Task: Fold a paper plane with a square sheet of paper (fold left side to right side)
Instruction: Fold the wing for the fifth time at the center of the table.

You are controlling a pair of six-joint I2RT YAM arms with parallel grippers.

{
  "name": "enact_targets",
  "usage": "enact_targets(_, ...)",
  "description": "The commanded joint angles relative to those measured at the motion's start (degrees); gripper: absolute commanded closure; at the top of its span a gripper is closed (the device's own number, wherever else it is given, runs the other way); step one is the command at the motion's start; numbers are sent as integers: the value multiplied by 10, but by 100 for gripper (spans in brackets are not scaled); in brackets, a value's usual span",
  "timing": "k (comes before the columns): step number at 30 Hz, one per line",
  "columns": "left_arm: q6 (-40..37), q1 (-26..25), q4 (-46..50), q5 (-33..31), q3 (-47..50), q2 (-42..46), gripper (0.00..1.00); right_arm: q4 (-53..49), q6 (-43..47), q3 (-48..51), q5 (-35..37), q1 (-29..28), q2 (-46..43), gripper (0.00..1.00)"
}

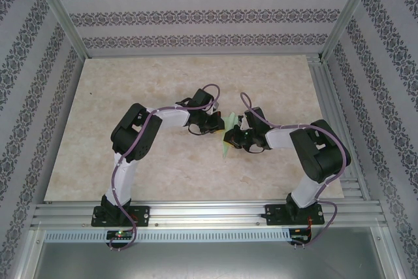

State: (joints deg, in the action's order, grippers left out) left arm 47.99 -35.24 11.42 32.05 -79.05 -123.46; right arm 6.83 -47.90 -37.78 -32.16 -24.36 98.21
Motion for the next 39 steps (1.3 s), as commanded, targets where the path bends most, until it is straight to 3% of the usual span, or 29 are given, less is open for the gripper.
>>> enact_targets(1, -12, 15, 23, -20, -21, 5, 91, -57, 17, 2, 35, -11, 18, 88)
enact_targets(11, -39, 52, 79, -44, -35, 78, 67, -75, 15, 3, 52, -14, 28, 88)
enact_targets(15, -41, 66, 82, -54, -7, 121, 67, -75, 13, 3, 54, -14, 28, 88)
enact_targets(19, -29, 63, 58, -52, 72, 186, 72, -74, 9, 4, 58, -14, 28, 87)
enact_targets(22, 7, 36, 7, -41, 156, 238, 76, -69, 4, 4, 57, -14, 29, 87)
enact_targets(28, 106, -74, -93, -65, 266, 296, 79, -63, -1, 5, 52, -13, 37, 87)
enact_targets(34, 192, -145, -171, -96, 290, 266, 79, -62, -4, 6, 51, -13, 42, 87)
enact_targets(39, 224, -164, -204, -118, 283, 232, 82, -59, -6, 8, 51, -13, 43, 87)
